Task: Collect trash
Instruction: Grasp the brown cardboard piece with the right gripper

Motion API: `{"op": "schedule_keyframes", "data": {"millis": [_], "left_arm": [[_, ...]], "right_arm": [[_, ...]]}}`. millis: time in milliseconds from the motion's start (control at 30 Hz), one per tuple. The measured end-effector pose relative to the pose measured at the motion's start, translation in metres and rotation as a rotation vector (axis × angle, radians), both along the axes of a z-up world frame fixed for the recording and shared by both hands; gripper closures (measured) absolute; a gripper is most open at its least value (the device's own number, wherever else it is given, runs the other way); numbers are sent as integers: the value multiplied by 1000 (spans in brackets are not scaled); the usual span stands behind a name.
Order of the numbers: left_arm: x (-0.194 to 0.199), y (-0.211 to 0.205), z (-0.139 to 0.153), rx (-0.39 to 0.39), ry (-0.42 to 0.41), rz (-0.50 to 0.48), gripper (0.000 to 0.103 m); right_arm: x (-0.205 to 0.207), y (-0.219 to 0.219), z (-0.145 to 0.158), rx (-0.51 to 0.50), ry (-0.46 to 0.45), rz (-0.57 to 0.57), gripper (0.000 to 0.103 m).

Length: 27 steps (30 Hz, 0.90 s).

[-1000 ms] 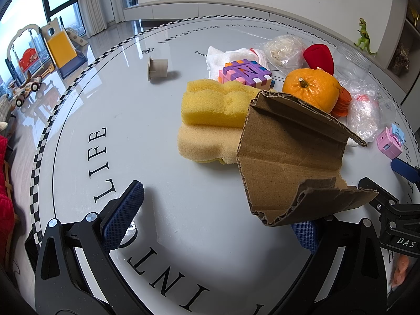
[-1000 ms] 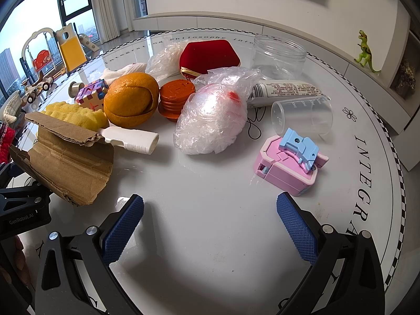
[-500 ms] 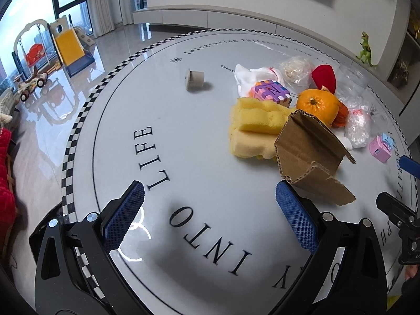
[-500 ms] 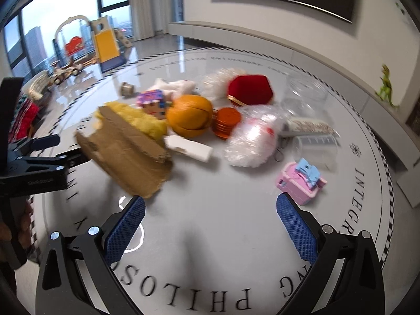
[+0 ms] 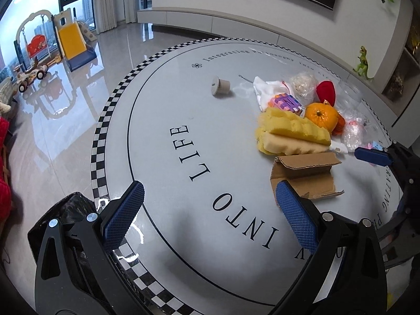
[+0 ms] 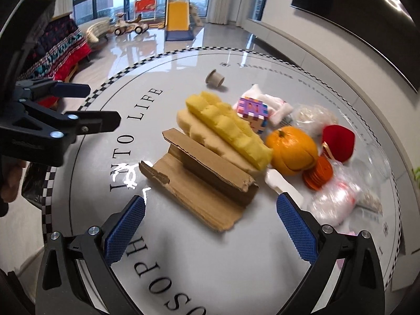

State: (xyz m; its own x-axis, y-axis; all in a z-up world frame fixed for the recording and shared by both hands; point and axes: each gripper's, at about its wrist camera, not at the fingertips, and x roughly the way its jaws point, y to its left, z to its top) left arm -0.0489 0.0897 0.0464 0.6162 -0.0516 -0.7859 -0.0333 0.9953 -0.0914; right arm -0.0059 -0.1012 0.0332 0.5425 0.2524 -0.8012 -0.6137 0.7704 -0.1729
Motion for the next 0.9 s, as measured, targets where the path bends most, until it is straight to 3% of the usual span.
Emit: {"op": "schedule_keyframes", "data": {"millis": [133, 300, 500, 533, 567, 600, 667, 700, 900], "left_arm": [[-3, 7, 0, 9, 3, -5, 6], [-6, 16, 3, 13, 0, 6, 6], [-8, 20, 9, 12, -7, 8, 6], [-7, 20, 10, 10, -8, 9, 6], [-7, 19, 11, 7, -10, 9, 6], [-7, 18, 12, 4, -12, 9, 6], [-6, 15, 15, -1, -15, 5, 6], [-5, 13, 17, 0, -16, -1, 6], [4, -19, 24, 75, -43, -74, 6]], "right_arm": [[3, 15, -2, -52, -27, 124, 5], [9, 35, -8, -155, 26, 282, 30], [20, 44, -17, -250, 50, 350, 30], [21, 45, -19, -266, 50, 349, 34], [23, 45, -21, -271, 62, 344, 48], [27, 42, -19, -235, 107, 333, 61], [27, 36, -14, -201, 110, 308, 68], [27, 30, -11, -179, 112, 282, 77], [23, -14, 23, 21, 175, 157, 77]]}}
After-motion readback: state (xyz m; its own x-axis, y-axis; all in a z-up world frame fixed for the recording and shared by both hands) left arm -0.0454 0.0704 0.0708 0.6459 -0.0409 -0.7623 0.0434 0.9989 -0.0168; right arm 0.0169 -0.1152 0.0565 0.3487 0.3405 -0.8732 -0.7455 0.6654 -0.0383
